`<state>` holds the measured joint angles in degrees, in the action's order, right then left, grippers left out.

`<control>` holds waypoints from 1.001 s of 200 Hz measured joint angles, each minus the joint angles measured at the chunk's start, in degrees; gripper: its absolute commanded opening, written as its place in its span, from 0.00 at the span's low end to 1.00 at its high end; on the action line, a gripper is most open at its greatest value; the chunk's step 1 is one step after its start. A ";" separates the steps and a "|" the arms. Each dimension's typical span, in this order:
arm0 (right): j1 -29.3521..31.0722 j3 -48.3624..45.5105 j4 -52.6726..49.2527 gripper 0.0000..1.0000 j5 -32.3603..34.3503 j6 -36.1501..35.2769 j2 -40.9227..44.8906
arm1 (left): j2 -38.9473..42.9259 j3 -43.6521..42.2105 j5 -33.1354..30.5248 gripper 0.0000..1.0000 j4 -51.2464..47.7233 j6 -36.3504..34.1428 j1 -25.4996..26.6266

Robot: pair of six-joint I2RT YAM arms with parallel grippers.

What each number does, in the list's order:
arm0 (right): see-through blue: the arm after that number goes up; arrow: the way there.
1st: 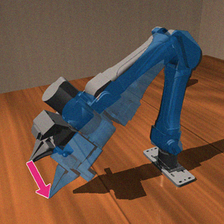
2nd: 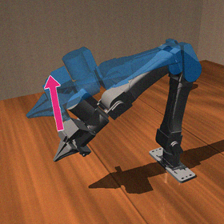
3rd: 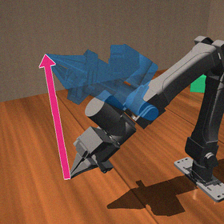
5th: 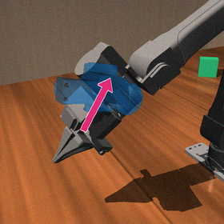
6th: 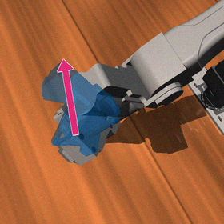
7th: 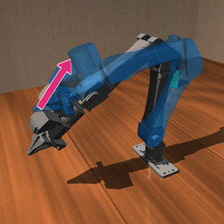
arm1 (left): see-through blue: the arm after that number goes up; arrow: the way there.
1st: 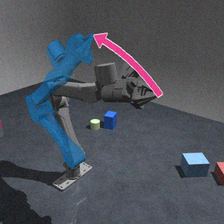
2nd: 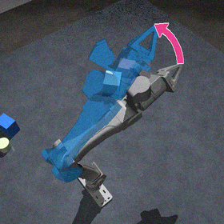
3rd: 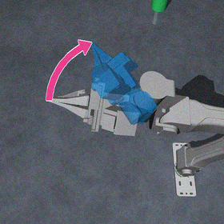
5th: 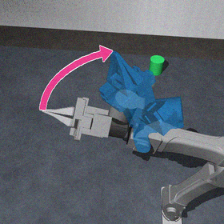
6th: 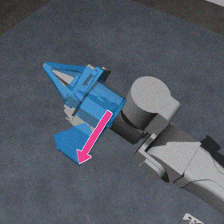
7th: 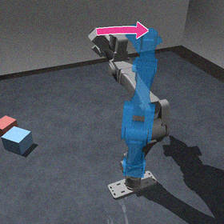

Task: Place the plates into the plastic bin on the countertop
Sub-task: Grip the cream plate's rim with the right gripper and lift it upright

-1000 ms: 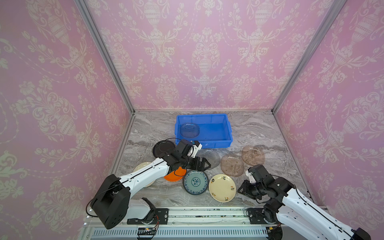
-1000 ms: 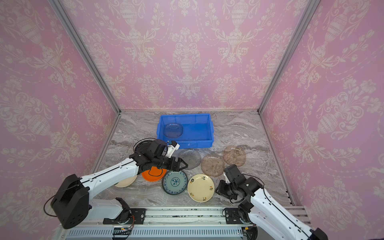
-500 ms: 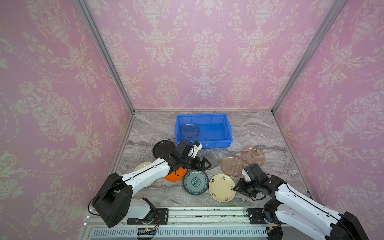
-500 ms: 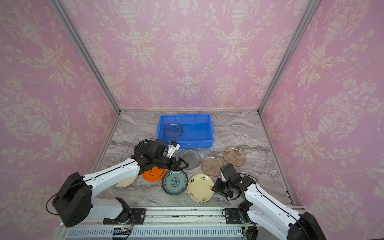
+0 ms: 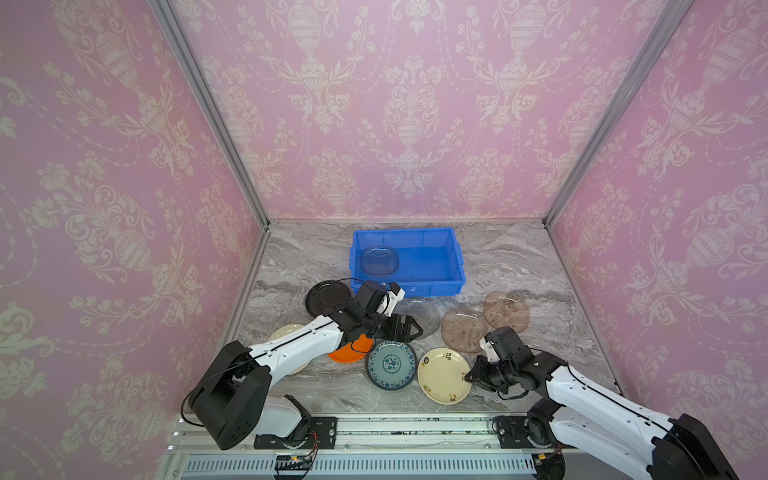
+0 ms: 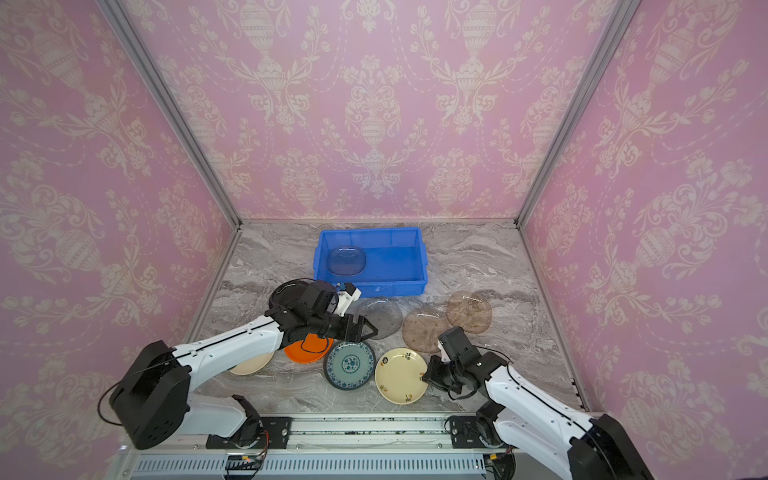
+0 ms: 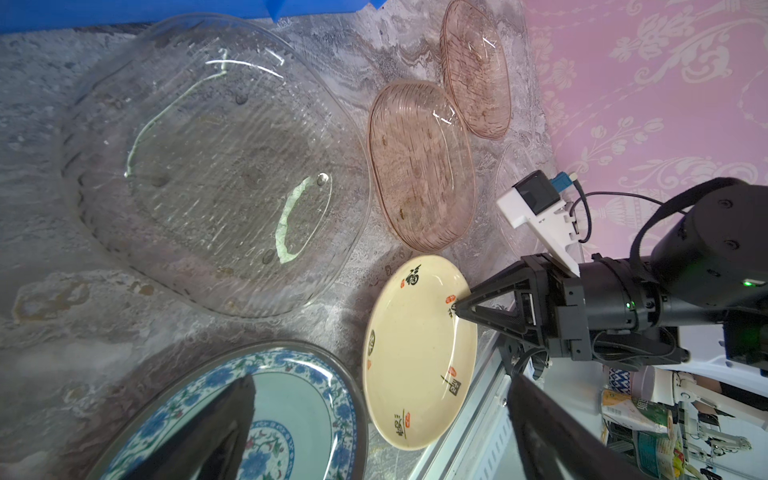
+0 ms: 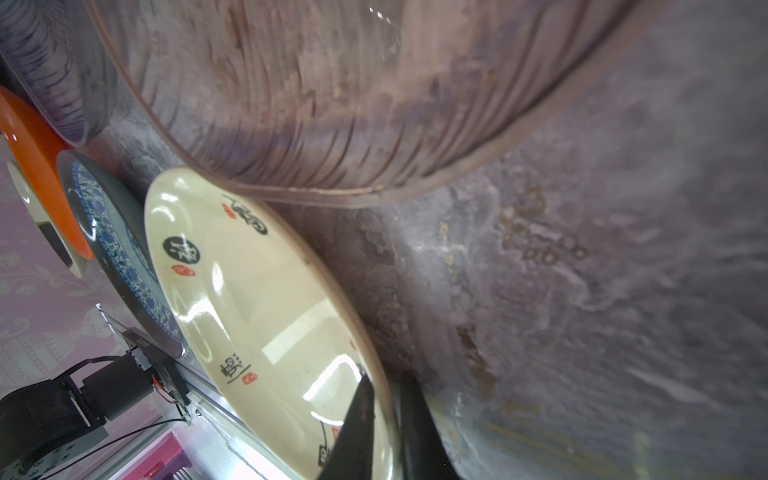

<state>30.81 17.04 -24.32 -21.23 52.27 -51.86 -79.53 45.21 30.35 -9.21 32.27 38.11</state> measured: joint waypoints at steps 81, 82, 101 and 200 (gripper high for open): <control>0.24 0.57 -7.02 0.00 -0.87 -1.25 7.32 | -0.98 0.28 -0.02 0.97 -0.33 -0.26 0.00; 0.24 0.61 -7.21 0.00 -0.87 -1.27 7.41 | -1.01 0.31 -0.02 0.97 -0.33 -0.26 0.00; 0.24 2.32 -12.96 0.00 -0.92 -2.51 10.23 | -1.33 1.57 -0.02 0.97 -1.03 -0.96 0.00; -0.87 42.38 -26.10 0.00 7.52 -13.79 -12.98 | -6.40 16.87 0.83 0.93 -1.46 -4.35 -6.25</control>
<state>29.93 59.42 -50.41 -13.72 38.48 -64.84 -85.93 62.08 31.18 -10.68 27.92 31.86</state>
